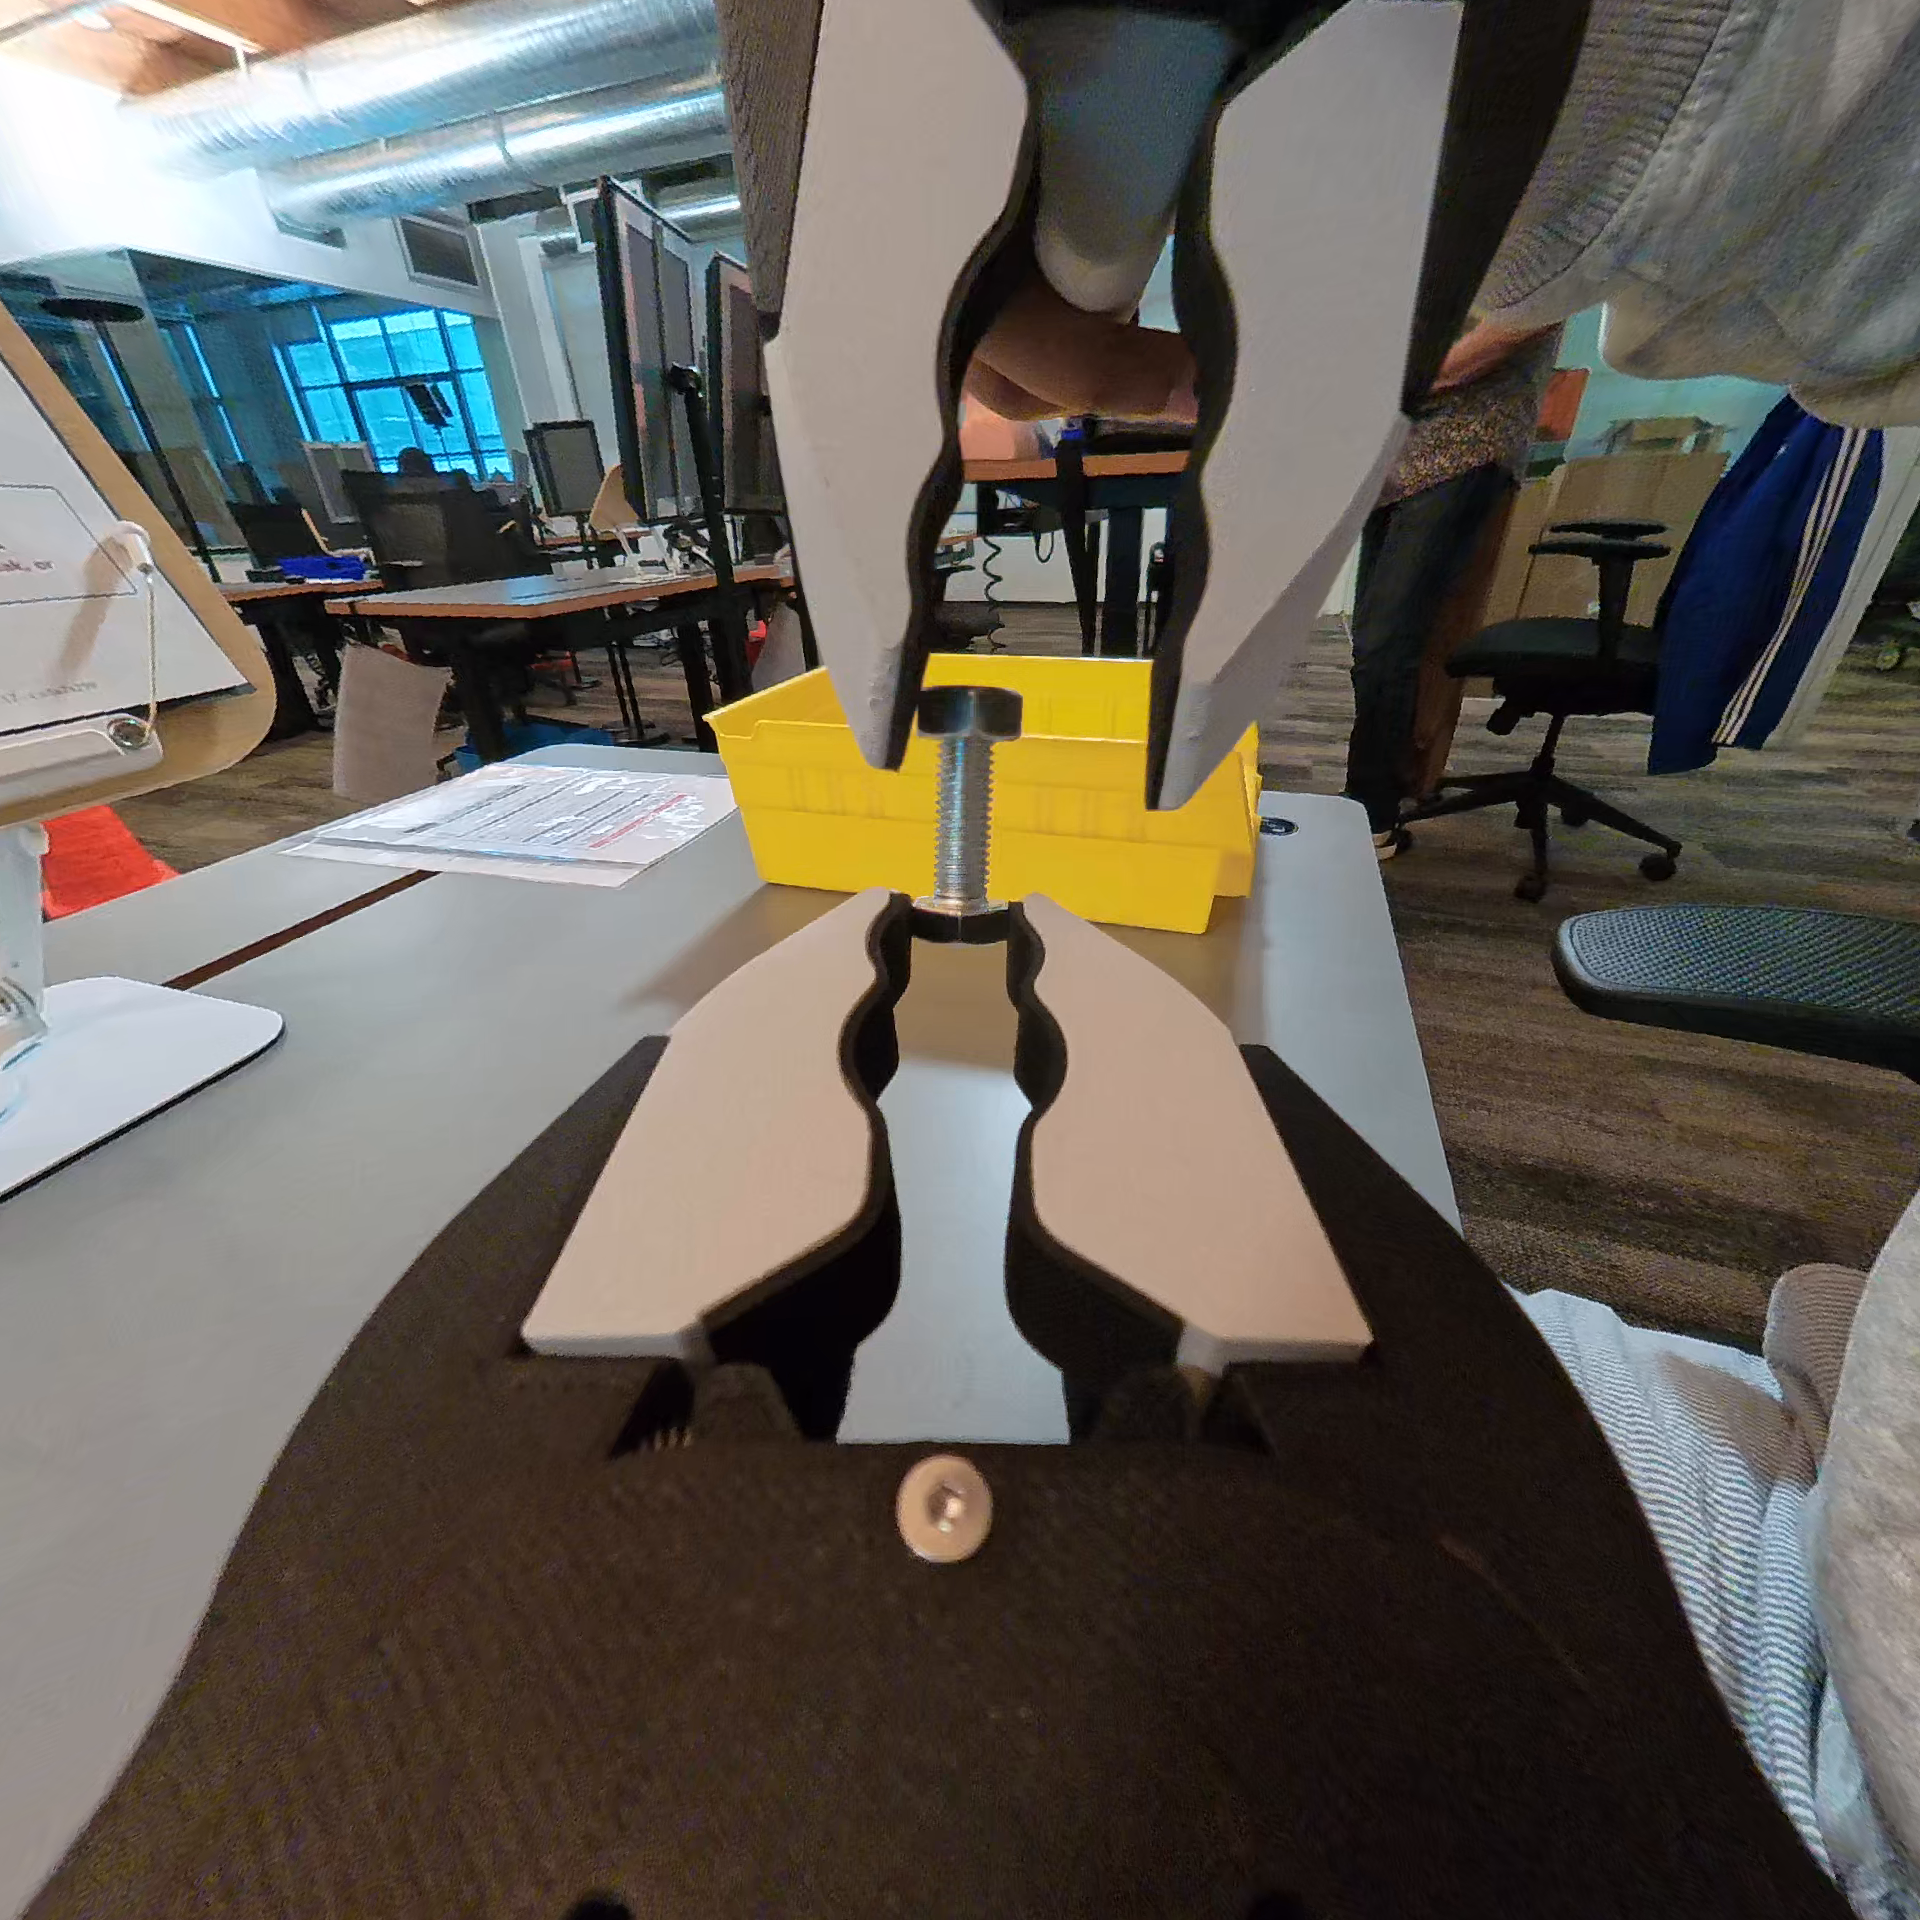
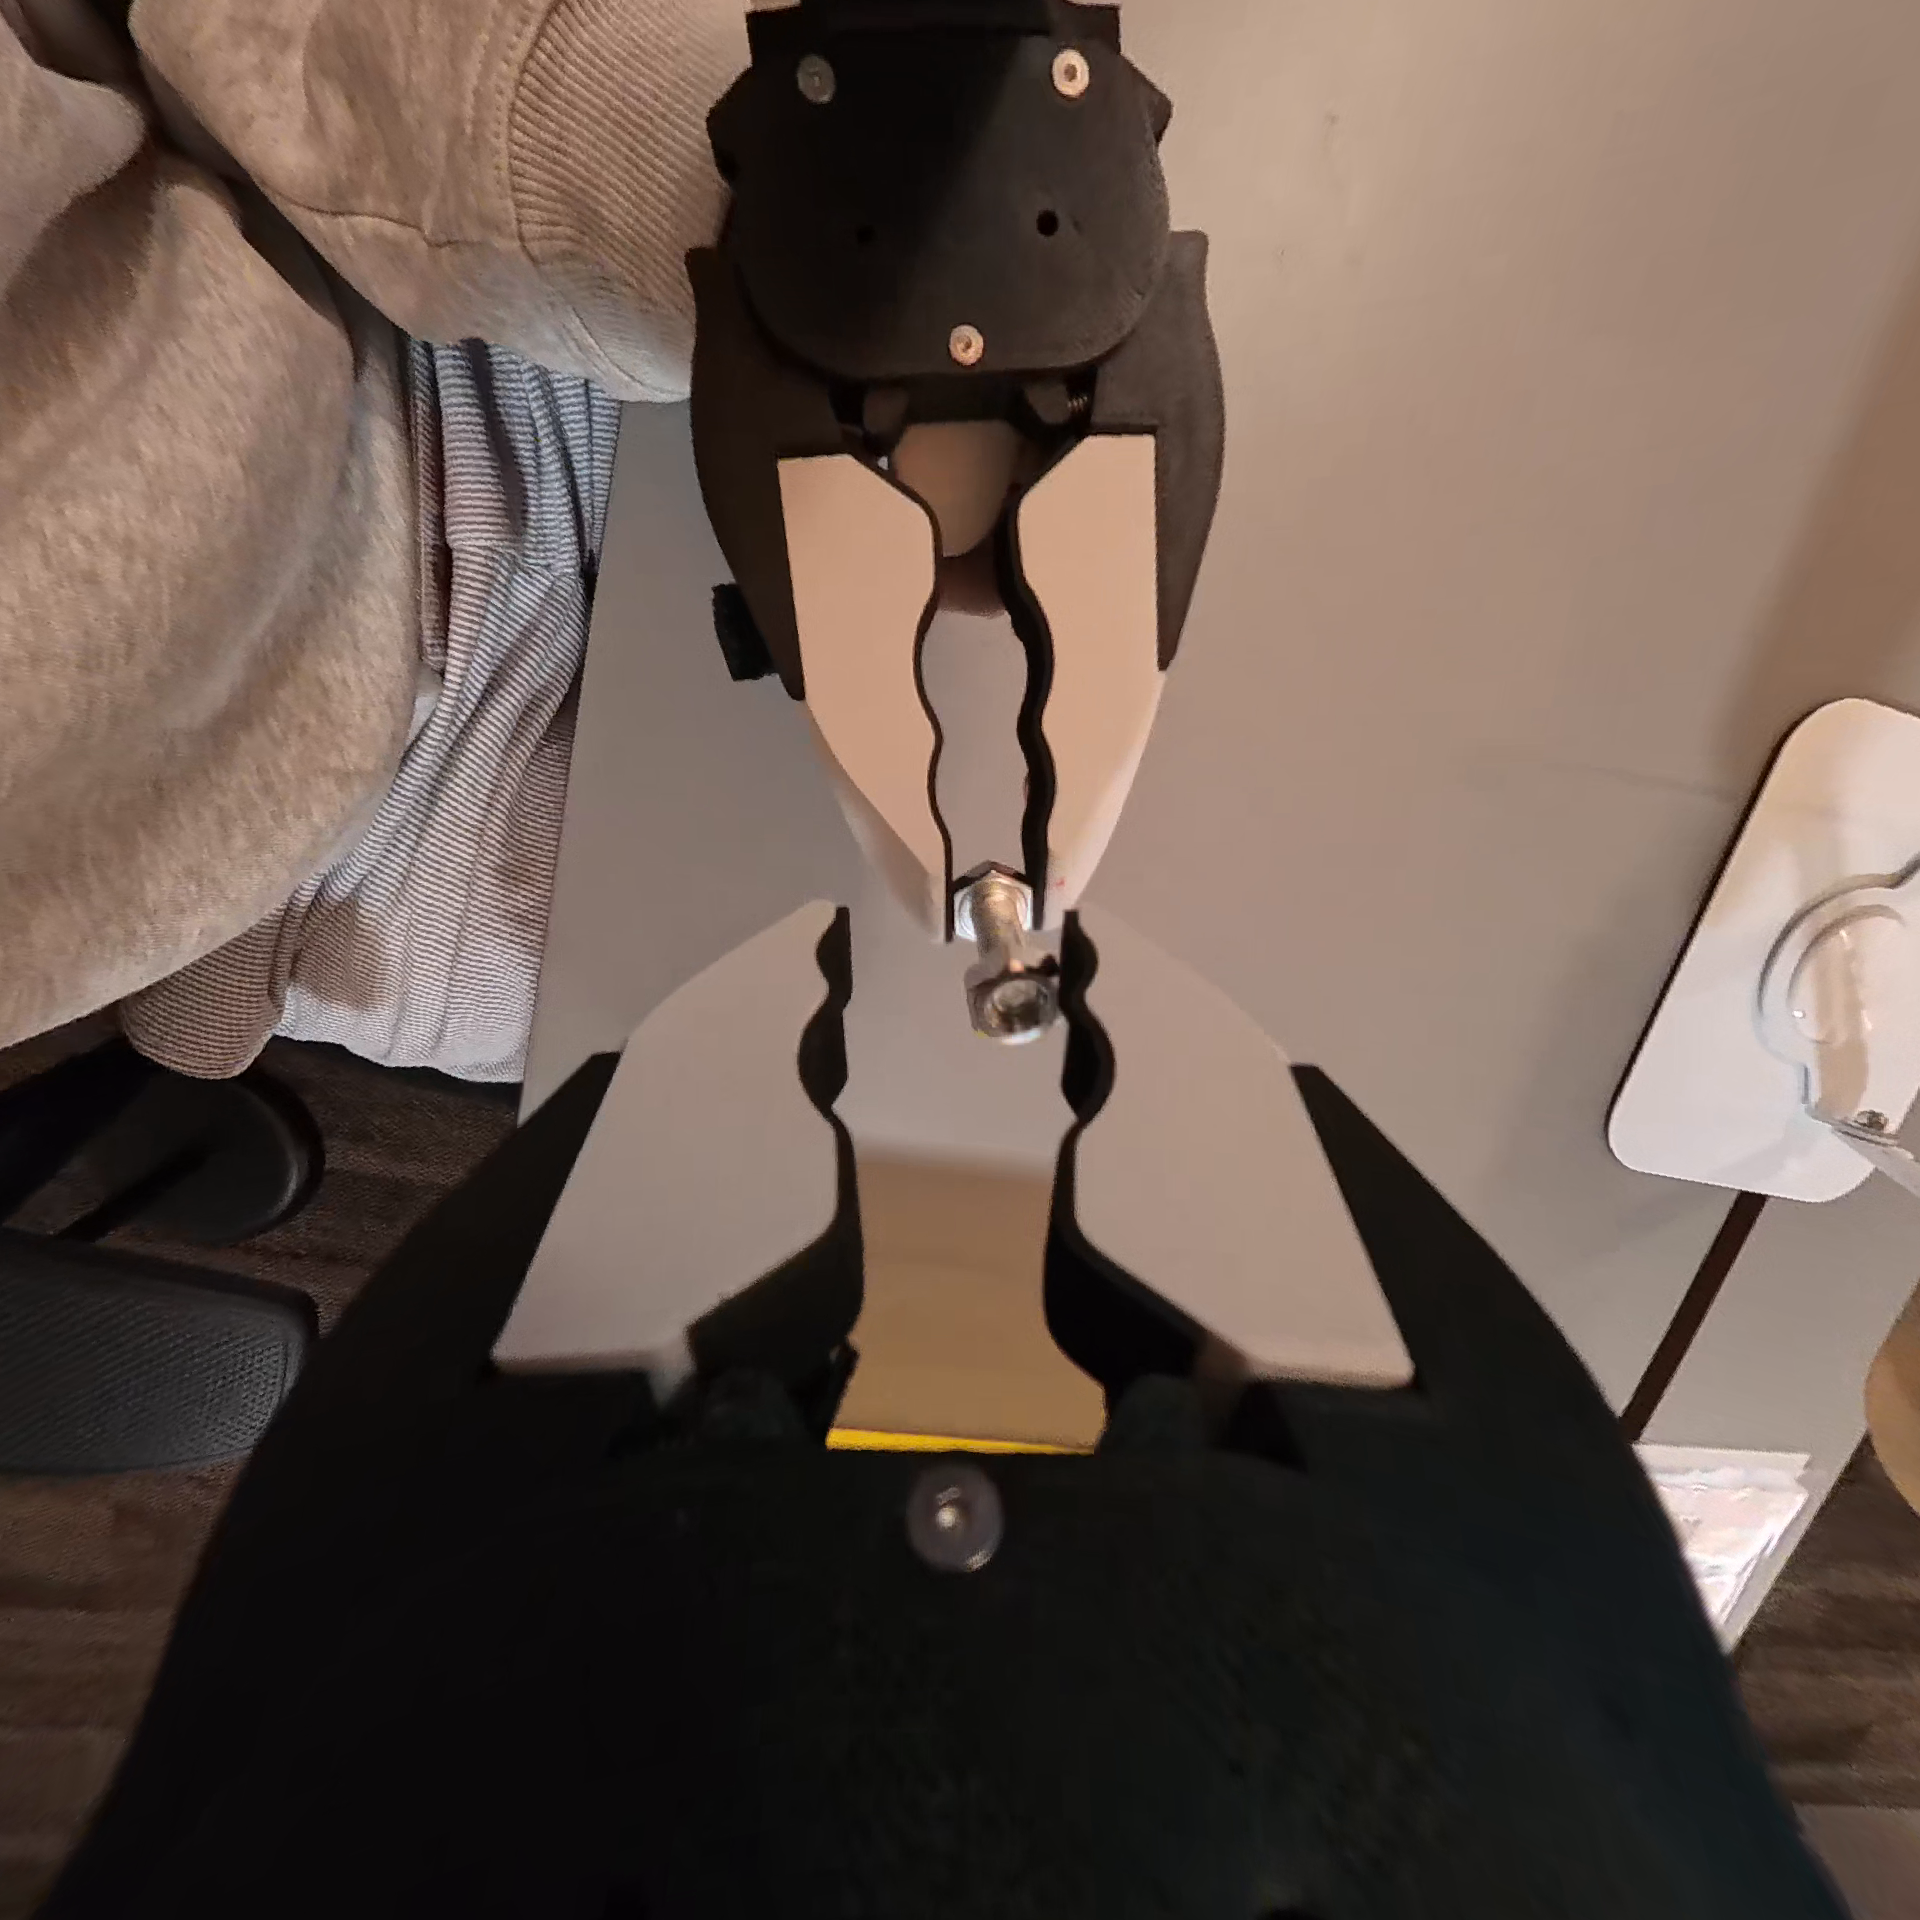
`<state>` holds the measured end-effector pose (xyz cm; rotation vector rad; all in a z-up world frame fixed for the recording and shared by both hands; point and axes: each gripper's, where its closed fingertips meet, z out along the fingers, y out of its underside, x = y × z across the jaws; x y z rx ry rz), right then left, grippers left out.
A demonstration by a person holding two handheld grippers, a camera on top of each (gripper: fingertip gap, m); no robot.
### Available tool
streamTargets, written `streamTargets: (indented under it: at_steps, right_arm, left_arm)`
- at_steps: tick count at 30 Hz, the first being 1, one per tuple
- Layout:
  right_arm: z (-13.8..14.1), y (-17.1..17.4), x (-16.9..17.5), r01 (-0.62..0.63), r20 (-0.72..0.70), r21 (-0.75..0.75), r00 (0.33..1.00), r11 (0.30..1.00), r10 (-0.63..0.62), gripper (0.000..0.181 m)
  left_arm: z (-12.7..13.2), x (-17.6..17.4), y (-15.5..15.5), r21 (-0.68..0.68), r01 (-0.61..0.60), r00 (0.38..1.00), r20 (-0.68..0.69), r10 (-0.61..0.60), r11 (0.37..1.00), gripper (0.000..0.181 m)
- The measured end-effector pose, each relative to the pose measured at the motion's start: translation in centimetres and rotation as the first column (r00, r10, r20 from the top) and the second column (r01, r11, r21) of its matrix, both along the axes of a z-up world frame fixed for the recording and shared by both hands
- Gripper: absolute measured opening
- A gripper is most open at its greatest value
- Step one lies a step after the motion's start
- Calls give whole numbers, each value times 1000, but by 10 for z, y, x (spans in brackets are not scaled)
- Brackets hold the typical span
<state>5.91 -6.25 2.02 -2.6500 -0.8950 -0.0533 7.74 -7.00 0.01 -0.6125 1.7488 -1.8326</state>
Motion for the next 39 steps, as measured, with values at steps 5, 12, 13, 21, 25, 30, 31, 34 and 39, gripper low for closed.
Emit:
streamTargets:
  at_steps: [5,12,13,21,25,30,31,34,39]
  right_arm:
    - [0,-3,7,20,2,-2,1000,1000,-20,39]
    - [-3,-11,12,52,-7,-24,999,998,-52,39]
    - [-3,-12,12,54,-7,-30,999,998,-54,39]
    - [1,-14,-9,22,-61,-29,998,999,-23,30]
    - [5,-6,-17,-6,-68,6,998,1000,6,30]
    - [6,3,-7,-2,-24,30,1000,1000,3,35]
    - [5,3,-5,4,-29,30,1000,1000,-4,35]
    - [5,2,2,30,-26,21,999,999,-30,37]
    - [1,-5,9,56,-20,-2,998,998,-56,38]
  left_arm:
    - [3,0,2,-20,-2,1000,3,2,1000,19]
    - [6,0,5,-53,-3,1000,2,3,999,19]
    - [6,0,6,-56,-5,1000,0,5,998,19]
    - [3,3,7,-47,-17,1000,-12,17,999,19]
    - [2,2,5,-39,-10,1000,-10,10,999,19]
    - [3,0,2,-34,1,1000,8,-1,999,19]
    - [3,0,2,-32,-1,1000,8,2,999,19]
    - [6,-2,1,-46,12,1000,19,-11,999,19]
    - [12,-2,7,-96,14,1000,18,-13,995,19]
